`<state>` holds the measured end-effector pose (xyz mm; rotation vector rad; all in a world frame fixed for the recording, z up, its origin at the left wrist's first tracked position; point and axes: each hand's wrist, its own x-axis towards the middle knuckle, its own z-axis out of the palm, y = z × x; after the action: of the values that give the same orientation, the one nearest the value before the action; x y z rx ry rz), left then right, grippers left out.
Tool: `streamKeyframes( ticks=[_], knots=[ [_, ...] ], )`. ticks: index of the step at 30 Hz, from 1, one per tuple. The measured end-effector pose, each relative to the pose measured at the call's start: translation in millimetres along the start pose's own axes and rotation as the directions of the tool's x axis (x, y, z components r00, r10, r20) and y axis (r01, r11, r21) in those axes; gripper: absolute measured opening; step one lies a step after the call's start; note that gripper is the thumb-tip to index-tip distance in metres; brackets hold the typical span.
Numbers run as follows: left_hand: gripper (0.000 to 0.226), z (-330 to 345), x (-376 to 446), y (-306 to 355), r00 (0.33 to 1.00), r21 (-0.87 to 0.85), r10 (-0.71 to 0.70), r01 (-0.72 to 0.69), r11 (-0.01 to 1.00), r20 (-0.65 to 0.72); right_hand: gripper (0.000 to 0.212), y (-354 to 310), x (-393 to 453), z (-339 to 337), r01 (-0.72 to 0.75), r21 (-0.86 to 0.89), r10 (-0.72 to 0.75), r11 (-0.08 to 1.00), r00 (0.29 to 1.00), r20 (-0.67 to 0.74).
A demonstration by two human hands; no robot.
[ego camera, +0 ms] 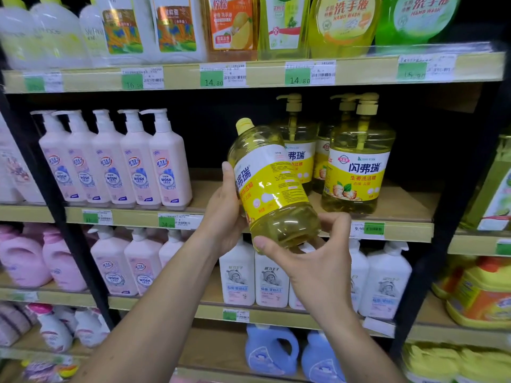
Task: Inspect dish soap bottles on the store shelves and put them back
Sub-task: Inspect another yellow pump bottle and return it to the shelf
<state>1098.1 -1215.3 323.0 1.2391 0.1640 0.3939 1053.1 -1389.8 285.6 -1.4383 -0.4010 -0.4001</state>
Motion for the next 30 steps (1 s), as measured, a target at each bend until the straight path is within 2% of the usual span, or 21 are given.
streamKeyframes(
  ticks=[3,6,8,11,14,17,22,25,28,30],
  knots=[
    [0.094,2,3,-2,0.999,-0.105,-0.039,0.043,0.994,0.036,0.088,3,-8,3,0.091,-0.112,-0.094,0.989,0.995,-0.023],
    [0.119,6,0,-2,0.98,-0.205,-0.072,0.11,0.972,0.185,0.088,3,-17,8,0.17,-0.196,-0.183,0.966,0.982,-0.051],
    [0.126,8,-2,-1,0.958,-0.237,-0.07,0.139,0.961,0.279,0.089,5,-22,11,0.189,-0.211,-0.209,0.959,0.975,-0.079],
    [0.11,9,-6,3,0.912,-0.298,-0.055,0.19,0.935,0.407,0.09,6,-28,14,0.198,-0.22,-0.223,0.955,0.97,-0.095],
    [0.101,10,-12,5,0.877,-0.312,-0.061,0.234,0.921,0.477,0.09,6,-31,14,0.217,-0.222,-0.241,0.95,0.967,-0.085],
    [0.104,12,-16,5,0.871,-0.298,-0.066,0.236,0.925,0.487,0.09,8,-31,13,0.233,-0.239,-0.255,0.943,0.965,-0.065],
    [0.073,13,-18,-2,0.895,-0.314,-0.069,0.225,0.922,0.44,0.098,13,-27,8,0.218,-0.251,-0.219,0.943,0.975,0.023],
    [0.067,11,-21,-9,0.895,-0.362,-0.039,0.22,0.906,0.445,0.103,16,-26,4,0.209,-0.209,-0.197,0.955,0.977,0.078],
    [0.071,12,-23,-10,0.896,-0.377,-0.019,0.206,0.903,0.445,0.094,15,-28,0,0.092,-0.097,-0.079,0.991,0.988,0.132],
    [0.074,15,-23,-8,0.897,-0.38,0.007,0.18,0.907,0.442,0.074,10,-26,-5,-0.034,0.036,0.027,0.999,0.983,0.181]
  ],
)
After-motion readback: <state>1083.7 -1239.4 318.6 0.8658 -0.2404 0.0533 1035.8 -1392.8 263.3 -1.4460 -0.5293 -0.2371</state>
